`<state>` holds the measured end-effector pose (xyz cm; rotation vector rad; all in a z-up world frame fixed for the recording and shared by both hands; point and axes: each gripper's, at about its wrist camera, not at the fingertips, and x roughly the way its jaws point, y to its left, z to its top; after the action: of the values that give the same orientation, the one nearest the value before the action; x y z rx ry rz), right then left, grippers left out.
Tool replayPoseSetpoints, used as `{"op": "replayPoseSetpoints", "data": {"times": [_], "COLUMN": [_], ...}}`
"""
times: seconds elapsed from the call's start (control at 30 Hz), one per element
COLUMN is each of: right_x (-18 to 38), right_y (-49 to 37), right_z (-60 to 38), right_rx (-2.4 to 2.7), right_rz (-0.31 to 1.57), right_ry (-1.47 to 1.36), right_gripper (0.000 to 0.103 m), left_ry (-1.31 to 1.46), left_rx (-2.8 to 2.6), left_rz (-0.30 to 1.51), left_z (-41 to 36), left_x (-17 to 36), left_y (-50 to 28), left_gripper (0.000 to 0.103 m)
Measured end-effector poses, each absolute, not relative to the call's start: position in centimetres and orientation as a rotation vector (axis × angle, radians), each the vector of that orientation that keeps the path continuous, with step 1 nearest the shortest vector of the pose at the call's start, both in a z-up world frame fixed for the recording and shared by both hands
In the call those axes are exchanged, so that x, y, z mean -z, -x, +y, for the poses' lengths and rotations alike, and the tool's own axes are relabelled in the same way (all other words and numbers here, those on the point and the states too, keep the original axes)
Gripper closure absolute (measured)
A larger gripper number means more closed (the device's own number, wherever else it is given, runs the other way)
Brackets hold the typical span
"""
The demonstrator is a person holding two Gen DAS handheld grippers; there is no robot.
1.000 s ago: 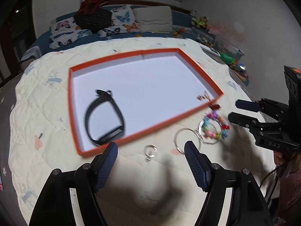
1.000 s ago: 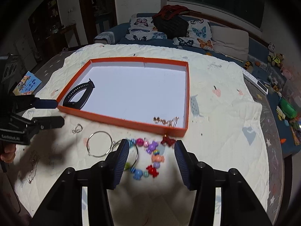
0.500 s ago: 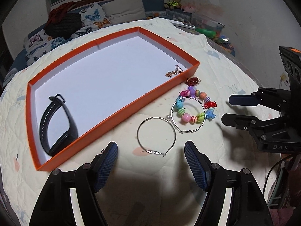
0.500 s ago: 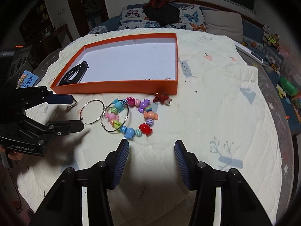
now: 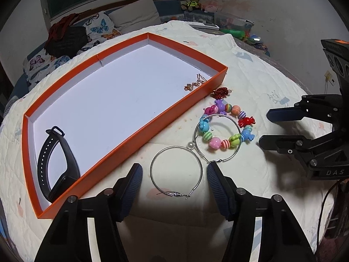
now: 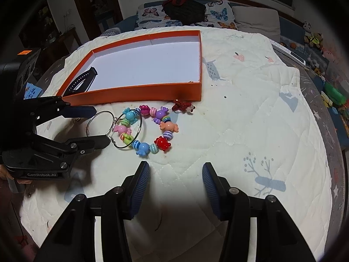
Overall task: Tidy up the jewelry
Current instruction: 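Grasp a silver hoop earring with the left tool while the right tool grasps the other hoop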
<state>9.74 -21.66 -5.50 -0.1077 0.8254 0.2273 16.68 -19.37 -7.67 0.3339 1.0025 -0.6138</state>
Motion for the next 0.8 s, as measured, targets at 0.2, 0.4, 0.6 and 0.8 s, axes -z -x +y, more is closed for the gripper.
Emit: {"op": "replayPoseSetpoints", "data": {"times": [0.2,0.4,0.6,0.8], "right_x": [5.3,5.0,4.9,4.3], "right_y": [-9.8,-9.6,-9.7,-10.0], "right_z": [-20.9,-20.1,-19.2,-18.4], "right_rx": [-0.247,-0.273,-0.302,-0.395], "right_rz": [0.820,0.805,0.792,0.779], "right_ry": [0.134,0.173,0.215,0.192], "right_gripper": [0.045,0.045,0.045,0.045], "left_ry": [-0.332,-0.325,-0.303,-0.284], "left_rx": [0.618,0.607,0.595,0.581], "left_rz": [0.981,0.972,0.959,0.937], "left_z": [-19.3,-18.7,-18.0,-17.0], "left_x": [7.4,7.1,6.4,5.3], "left_y": [-16.3,-16.2,-16.1,-15.9], "left_gripper": [0.051,0.051,0.051,0.051]}}
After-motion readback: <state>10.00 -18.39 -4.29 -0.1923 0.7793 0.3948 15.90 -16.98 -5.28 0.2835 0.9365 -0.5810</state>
